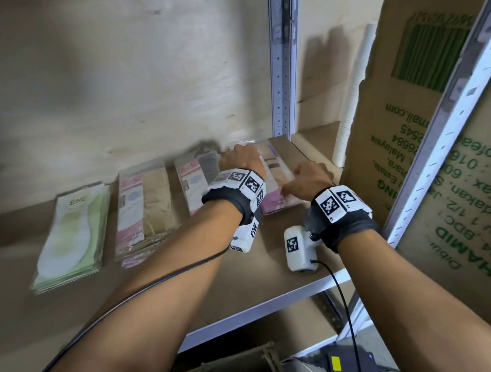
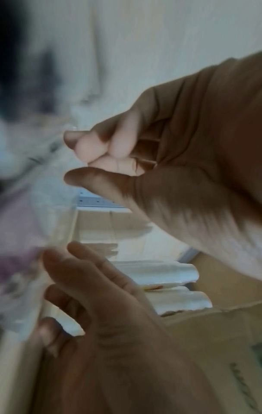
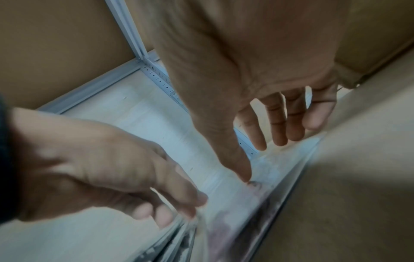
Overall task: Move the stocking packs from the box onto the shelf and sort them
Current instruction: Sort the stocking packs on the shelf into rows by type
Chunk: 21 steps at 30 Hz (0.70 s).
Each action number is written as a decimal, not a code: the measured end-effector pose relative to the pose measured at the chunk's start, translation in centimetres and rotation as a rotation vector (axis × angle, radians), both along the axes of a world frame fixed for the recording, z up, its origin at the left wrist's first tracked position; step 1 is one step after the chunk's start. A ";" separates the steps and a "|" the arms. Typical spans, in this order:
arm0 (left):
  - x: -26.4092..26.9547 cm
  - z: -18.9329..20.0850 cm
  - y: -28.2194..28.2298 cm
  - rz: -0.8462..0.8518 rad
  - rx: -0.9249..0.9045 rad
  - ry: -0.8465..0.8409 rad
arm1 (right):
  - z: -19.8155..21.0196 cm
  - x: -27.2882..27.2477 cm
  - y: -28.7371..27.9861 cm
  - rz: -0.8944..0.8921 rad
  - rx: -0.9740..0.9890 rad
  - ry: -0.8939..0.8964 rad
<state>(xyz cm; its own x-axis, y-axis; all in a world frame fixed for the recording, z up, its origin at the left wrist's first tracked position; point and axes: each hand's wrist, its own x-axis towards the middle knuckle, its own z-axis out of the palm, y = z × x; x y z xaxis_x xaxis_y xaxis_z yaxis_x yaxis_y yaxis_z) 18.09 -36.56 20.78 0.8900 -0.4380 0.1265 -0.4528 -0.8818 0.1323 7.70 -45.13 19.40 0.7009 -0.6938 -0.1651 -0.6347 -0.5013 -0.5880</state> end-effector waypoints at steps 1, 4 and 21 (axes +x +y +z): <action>-0.3 0.8 0.5 -0.008 -0.030 -0.005 | 0.0 0.0 0.1 -0.007 -0.016 -0.017; -0.9 4.2 3.3 -0.005 -0.151 -0.053 | 0.7 0.1 0.4 -0.022 -0.050 -0.102; 0.2 3.9 39.6 0.370 -0.826 0.183 | 5.6 0.9 20.5 0.612 0.276 -0.337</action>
<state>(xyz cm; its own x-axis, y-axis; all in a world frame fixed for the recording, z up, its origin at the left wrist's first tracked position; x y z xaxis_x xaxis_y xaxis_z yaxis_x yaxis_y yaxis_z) 18.33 3.01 24.67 0.9922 0.0448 0.1161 -0.0713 -0.5598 0.8255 8.59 -24.68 24.99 0.9916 -0.1283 0.0147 -0.0537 -0.5128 -0.8568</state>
